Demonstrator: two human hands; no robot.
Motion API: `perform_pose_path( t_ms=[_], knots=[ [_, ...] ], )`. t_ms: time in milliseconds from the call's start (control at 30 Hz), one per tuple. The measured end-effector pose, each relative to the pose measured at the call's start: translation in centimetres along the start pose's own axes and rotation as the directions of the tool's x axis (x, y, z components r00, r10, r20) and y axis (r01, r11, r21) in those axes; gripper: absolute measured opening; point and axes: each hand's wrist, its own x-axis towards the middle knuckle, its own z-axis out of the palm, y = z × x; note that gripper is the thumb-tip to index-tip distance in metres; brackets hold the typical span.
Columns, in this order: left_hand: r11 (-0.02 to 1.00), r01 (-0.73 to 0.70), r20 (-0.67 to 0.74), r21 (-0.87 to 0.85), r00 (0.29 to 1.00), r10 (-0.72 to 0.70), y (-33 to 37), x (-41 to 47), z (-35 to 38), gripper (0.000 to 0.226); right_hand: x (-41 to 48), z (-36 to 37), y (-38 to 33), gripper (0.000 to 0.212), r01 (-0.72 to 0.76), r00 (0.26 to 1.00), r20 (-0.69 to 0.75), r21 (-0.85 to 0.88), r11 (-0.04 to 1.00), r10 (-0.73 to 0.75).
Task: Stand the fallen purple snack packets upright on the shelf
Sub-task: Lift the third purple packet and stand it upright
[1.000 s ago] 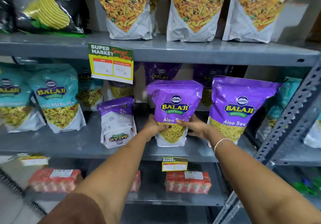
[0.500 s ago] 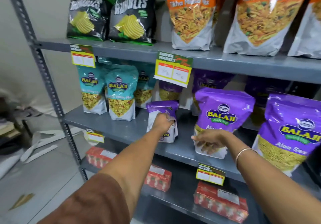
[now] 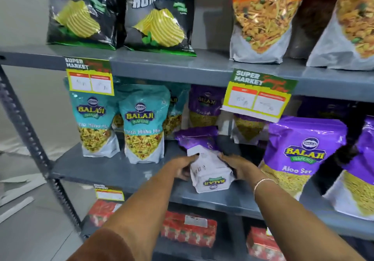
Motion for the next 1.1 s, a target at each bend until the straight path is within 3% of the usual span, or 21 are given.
perform_pose_path(
  t_ms=[67,233,367,500,567,700,833,900,967,1033,1100],
  knots=[
    [0.998,0.038,0.082,-0.051,0.996,-0.034,-0.1,1.4,-0.5,0.027,0.3,0.5,0.2,0.019,-0.007,1.0,0.008,0.048,0.999,0.007],
    [0.996,0.082,0.212,-0.02,0.974,-0.076,-0.3,2.1,-1.7,0.022,0.2,0.0,0.5,0.015,-0.125,0.983,0.154,0.134,0.983,0.104],
    [1.0,0.002,0.259,-0.011,0.966,0.001,1.0,1.6,-2.4,0.022,0.3,-0.6,-0.4,0.003,-0.059,0.989,0.144,0.126,0.99,0.041],
    [0.957,-0.273,0.143,0.093,0.955,0.259,3.0,1.1,-2.3,0.052,0.0,0.3,-1.8,0.028,0.121,0.992,0.007,0.157,0.98,-0.123],
    [0.882,-0.403,0.043,0.243,0.913,0.405,3.1,2.0,-2.2,0.073,0.7,0.8,-1.7,0.044,0.19,0.98,-0.093,0.185,0.964,-0.175],
    [0.778,-0.468,-0.109,0.42,0.824,0.555,2.0,2.7,-1.6,0.088,1.6,1.6,-0.5,0.055,0.231,0.967,-0.165,0.257,0.938,-0.193],
    [0.802,-0.444,-0.144,0.399,0.834,0.533,1.9,2.9,-1.5,0.091,2.3,1.6,0.1,0.045,0.26,0.947,-0.236,0.162,0.952,-0.219],
    [0.821,-0.423,-0.088,0.382,0.868,0.488,2.2,2.8,-1.7,0.1,2.5,1.5,0.2,0.034,0.225,0.94,-0.269,0.029,0.974,-0.209],
    [0.825,-0.387,0.011,0.411,0.908,0.42,2.6,2.5,-2.0,0.102,2.6,1.7,0.2,0.014,0.163,0.951,-0.27,0.013,0.987,-0.153],
    [0.841,-0.321,0.099,0.435,0.946,0.309,3.0,1.7,-2.3,0.089,2.9,1.4,0.1,0.023,0.176,0.947,-0.282,0.052,0.983,-0.154],
    [0.875,-0.245,0.123,0.417,0.969,0.213,3.4,1.3,-2.8,0.066,2.4,0.9,0.0,0.024,0.205,0.964,-0.19,0.097,0.974,-0.184]
  ],
)
